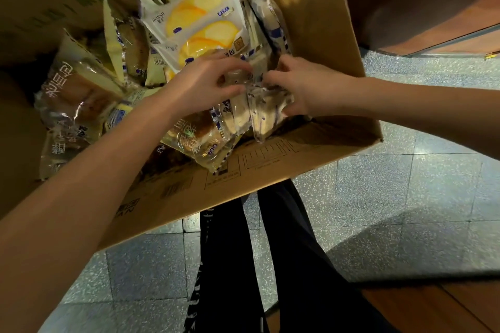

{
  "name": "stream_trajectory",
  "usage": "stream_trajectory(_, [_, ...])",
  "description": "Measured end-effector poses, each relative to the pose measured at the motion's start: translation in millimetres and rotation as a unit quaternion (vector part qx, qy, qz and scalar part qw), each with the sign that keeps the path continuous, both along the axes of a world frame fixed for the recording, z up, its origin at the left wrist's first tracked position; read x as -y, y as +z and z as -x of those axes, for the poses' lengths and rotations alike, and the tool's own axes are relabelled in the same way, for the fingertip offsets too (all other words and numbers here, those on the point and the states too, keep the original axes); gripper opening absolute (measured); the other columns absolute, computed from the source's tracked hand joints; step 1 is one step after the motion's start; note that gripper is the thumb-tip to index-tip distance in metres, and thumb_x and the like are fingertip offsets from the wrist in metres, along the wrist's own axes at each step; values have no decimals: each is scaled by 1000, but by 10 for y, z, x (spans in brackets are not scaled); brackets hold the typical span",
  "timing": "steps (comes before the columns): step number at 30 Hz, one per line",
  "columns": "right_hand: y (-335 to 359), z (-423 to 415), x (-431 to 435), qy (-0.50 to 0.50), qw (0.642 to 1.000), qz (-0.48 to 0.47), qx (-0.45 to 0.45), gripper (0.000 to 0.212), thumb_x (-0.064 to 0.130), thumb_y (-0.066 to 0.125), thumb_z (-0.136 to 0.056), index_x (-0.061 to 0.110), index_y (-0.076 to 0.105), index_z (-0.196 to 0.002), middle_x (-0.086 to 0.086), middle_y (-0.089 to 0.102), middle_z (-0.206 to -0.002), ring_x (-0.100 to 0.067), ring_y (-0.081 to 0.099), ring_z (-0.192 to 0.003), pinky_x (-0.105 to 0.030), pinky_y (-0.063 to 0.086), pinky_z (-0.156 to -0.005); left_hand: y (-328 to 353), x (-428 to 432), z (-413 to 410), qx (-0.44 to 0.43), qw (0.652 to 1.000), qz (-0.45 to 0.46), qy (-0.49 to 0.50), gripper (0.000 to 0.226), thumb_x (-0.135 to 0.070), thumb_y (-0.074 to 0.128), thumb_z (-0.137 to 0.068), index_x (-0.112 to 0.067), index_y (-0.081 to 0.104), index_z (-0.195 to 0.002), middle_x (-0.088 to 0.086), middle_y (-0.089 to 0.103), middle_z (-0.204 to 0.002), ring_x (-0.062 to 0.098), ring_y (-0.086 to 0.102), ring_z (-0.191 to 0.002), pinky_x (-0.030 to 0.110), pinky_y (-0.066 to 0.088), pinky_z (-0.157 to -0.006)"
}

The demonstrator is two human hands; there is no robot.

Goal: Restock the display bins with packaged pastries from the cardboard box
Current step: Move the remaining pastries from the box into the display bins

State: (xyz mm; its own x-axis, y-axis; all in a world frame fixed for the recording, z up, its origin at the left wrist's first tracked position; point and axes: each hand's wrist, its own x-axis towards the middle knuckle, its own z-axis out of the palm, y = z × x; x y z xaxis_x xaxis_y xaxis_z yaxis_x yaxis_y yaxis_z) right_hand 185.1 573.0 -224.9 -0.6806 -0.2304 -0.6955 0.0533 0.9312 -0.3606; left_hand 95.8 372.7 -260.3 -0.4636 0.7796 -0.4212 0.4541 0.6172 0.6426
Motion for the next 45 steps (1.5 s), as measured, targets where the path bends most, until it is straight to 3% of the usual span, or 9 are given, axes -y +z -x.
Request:
stream_trajectory(13, [-6, -82, 27, 110, 993, -33, 29, 49, 29, 62, -92, 34, 47, -139, 4, 52, -139, -24, 41, -130, -47, 25, -108, -11, -96, 4, 39, 998, -22, 45, 37, -31, 68, -90, -28, 63, -127, -8, 62, -123, 11, 57, -83, 28, 44, -76])
stream_trajectory(17, [6, -86, 22, 120, 993, -3, -14, 32, 31, 61, -94, 24, 57, -125, 6, 61, -108, -23, 55, -110, -40, 38, -95, 0, -113, -14, 59, 996, -29, 66, 34, -19, 68, -89, -26, 64, -123, -8, 63, -114, 17, 59, -65, 30, 49, -66])
stream_trajectory(20, [60, -114, -39, 63, 995, 57, -58, 21, 29, 67, -90, 14, 61, -104, 12, 48, -76, -18, 54, -77, -32, 39, -67, 47, -48, -11, 61, 994, -48, 71, 35, -10, 66, -87, -24, 64, -119, -8, 60, -112, 8, 55, -70, 17, 46, -64])
stream_trajectory(26, [317, -99, -58, -86, 987, 133, -16, 18, 25, 71, -88, 22, 55, -94, 11, 59, -79, -1, 57, -68, -15, 38, -57, 245, 357, 46, 103, 978, -99, 155, 39, -7, 66, -90, -31, 60, -120, -1, 60, -122, 0, 56, -66, 12, 45, -65])
stream_trajectory(30, [480, -101, 7, -179, 972, 146, -50, 30, 26, 71, -87, 17, 54, -111, 9, 63, -91, 4, 59, -80, -11, 44, -63, 404, 582, -16, 123, 965, -120, 196, 37, -7, 62, -93, -29, 61, -123, -3, 53, -138, 10, 59, -64, 21, 51, -65])
stream_trajectory(34, [741, -60, 131, -218, 959, 171, -61, 51, 22, 70, -88, 18, 47, -133, 7, 63, -101, -1, 61, -84, -8, 46, -67, 610, 714, -1, 131, 954, -124, 241, 28, -10, 62, -95, -28, 68, -116, 3, 68, -102, 18, 37, -53, 36, 38, -49])
stream_trajectory(38, [1076, 30, 158, -271, 942, 165, -109, 45, 33, 74, -84, 21, 45, -116, 5, 59, -97, -18, 60, -93, -27, 47, -74, 1056, 764, 39, 117, 939, -160, 280, 23, -7, 59, -96, -14, 69, -116, -13, 64, -101, -4, 45, -52, 7, 38, -54])
stream_trajectory(43, [1676, 138, 209, -280, 933, 157, -163, 33, 37, 73, -83, 10, 54, -86, -4, 61, -83, -11, 60, -74, -26, 46, -68, 1634, 986, 129, 101, 932, -189, 293, 22, -12, 57, -98, -19, 71, -113, -6, 72, -104, 18, 52, -74, 25, 43, -68])
stream_trajectory(45, [1916, 153, 285, -304, 919, 179, -174, 47, 41, 72, -82, -1, 54, -93, -20, 65, -92, -28, 66, -85, -40, 54, -78, 1902, 1101, 149, 100, 925, -213, 299, 23, -9, 54, -99, -15, 70, -114, -7, 71, -104, 11, 62, -86, 20, 49, -77])
